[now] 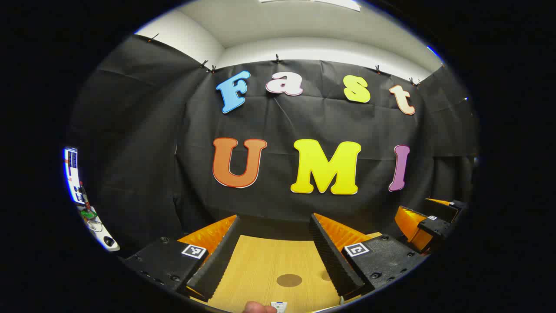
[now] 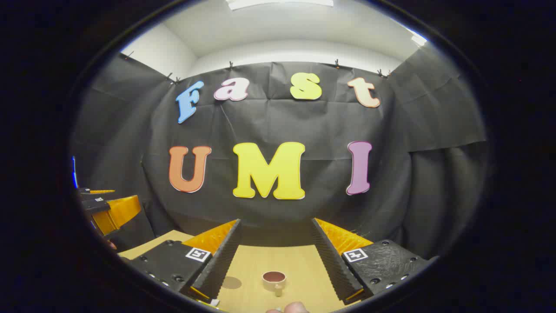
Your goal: Put the toothbrush and toothpaste on the desktop into the cup, then pick up the cup and place it on the coaster on the desktop.
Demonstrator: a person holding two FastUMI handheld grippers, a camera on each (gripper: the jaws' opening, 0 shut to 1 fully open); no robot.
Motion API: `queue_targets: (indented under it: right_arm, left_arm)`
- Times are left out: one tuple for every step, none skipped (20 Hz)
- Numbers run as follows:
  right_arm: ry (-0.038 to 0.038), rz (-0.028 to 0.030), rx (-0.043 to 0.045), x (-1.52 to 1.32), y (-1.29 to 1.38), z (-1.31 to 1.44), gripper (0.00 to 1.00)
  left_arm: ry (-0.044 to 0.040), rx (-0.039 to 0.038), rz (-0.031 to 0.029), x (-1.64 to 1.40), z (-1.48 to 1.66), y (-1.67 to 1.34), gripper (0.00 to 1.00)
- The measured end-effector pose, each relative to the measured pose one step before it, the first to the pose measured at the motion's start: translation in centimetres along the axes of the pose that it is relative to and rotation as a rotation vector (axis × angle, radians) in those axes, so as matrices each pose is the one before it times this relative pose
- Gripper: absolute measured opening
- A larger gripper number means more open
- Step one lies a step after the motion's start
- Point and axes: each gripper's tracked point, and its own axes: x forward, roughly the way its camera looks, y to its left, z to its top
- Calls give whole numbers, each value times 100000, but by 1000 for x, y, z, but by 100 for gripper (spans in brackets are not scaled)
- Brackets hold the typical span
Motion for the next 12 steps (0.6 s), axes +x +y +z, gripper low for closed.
queue_targets:
  right_arm:
    - [-1014, 1446, -1083, -69, 273, 106, 95]
    - [-637, 1019, 371, -48, 237, 179, 92]
    - [24, 822, 1187, 28, 59, -142, 95]
    - [841, 668, 1153, 58, 156, -223, 95]
    - [1324, 343, 603, -36, 107, -447, 98]
    - [1190, 416, 405, 54, 29, -255, 92]
    - [934, -20, 409, -1, -23, -279, 95]
    - [715, 291, 662, 82, -55, -208, 96]
    - [133, -172, -44, 164, -63, -180, 96]
    - [-14, -596, -683, 140, -335, -7, 97]
    - [-364, -598, -305, -24, -410, -35, 95]
    - [-228, -243, 3, 149, -259, -14, 95]
  left_arm:
    - [172, 105, 111, 9, -64, 9, 99]
    - [-19, 322, 423, -78, -50, -31, 99]
    - [-260, 278, 211, -190, 30, -37, 99]
    - [-178, 144, -174, -170, 86, -90, 99]
    - [-78, 341, -5, -115, 41, -161, 99]
    - [-207, 347, -11, -64, 121, -65, 99]
    - [-63, 254, 19, 60, 9, -31, 99]
    - [233, 183, 124, 37, -154, 4, 99]
    - [299, 191, 168, 5, -199, 43, 99]
    - [445, -26, 210, 12, -165, -33, 99]
    - [275, -186, 15, 188, -253, -45, 99]
    - [371, -85, -162, 167, -121, -77, 99]
